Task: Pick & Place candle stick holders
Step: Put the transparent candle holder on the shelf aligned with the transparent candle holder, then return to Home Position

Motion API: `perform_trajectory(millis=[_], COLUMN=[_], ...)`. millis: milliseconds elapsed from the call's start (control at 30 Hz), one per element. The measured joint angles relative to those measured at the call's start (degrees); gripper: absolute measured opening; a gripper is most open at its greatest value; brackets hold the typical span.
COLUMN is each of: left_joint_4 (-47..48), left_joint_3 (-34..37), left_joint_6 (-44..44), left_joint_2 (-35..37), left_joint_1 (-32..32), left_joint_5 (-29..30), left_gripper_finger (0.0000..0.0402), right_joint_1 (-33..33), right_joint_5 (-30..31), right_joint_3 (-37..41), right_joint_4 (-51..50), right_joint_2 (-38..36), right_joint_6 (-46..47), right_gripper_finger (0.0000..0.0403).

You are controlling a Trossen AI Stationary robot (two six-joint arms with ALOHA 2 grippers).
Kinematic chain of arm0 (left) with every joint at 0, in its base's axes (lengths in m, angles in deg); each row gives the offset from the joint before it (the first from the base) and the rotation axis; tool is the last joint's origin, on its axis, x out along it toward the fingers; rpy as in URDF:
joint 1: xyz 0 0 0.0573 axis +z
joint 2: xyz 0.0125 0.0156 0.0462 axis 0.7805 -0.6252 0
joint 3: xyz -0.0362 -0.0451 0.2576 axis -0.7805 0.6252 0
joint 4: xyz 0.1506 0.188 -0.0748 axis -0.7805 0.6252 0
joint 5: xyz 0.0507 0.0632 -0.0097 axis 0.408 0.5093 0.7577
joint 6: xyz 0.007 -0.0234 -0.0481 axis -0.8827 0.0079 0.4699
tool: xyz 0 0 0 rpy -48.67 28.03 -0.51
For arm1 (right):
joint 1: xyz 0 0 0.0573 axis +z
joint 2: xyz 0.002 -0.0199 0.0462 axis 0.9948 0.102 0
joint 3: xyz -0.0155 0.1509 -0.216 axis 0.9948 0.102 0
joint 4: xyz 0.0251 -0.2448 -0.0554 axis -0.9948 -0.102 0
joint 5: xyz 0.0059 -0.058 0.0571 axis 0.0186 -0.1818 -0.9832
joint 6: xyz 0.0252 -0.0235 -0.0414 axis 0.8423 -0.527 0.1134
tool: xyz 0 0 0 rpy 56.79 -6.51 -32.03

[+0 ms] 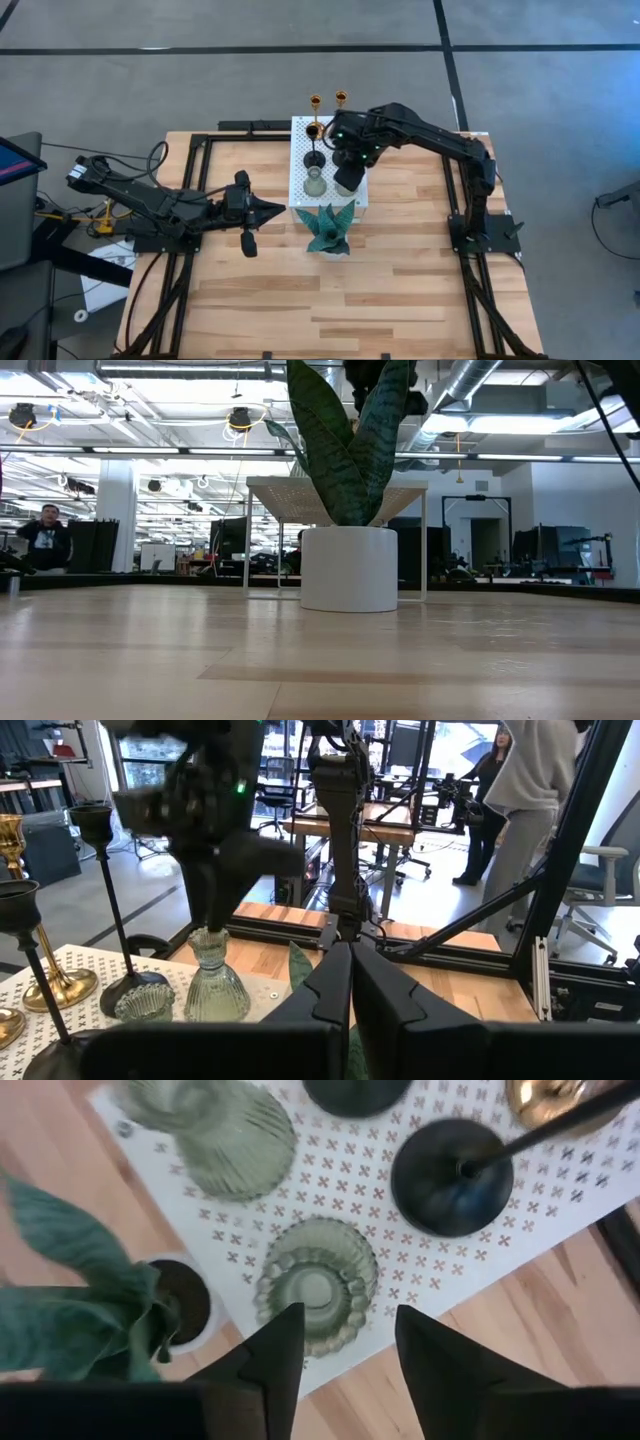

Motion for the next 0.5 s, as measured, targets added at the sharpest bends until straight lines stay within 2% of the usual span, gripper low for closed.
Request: perform_trajectory(millis=[200, 300, 400, 500], left_joint_4=[0.0, 0.0, 0.1, 0.4], left_joint_3=[0.0, 0.0, 0.0, 0.0], left_joint_6=[0.0, 0.0, 0.0, -0.8], left_joint_2=[0.0, 0.0, 0.0, 0.1], left_joint_1=[0.0, 0.0, 0.0, 0.0], left_joint_5=[0.0, 0.0, 0.0, 0.0], left_gripper_finger=[0.0012, 0.0012, 0.0012, 0.0012], right_joint_1=[0.3, 0.3, 0.6, 1.6], right_joint_5=[-0.1, -2.2, -6.7, -7.4], right_joint_3=[-6.9, -10.9, -9.5, -9.7], right_joint_4=[-0.6, -1.0, 1.0, 0.9], right_joint_2=[0.0, 0.0, -2.7, -5.4], right_joint_6=[-0.3, -0.3, -0.3, 0.0], right_gripper_finger=[0.0159, 0.0158, 0.0150, 0.0129])
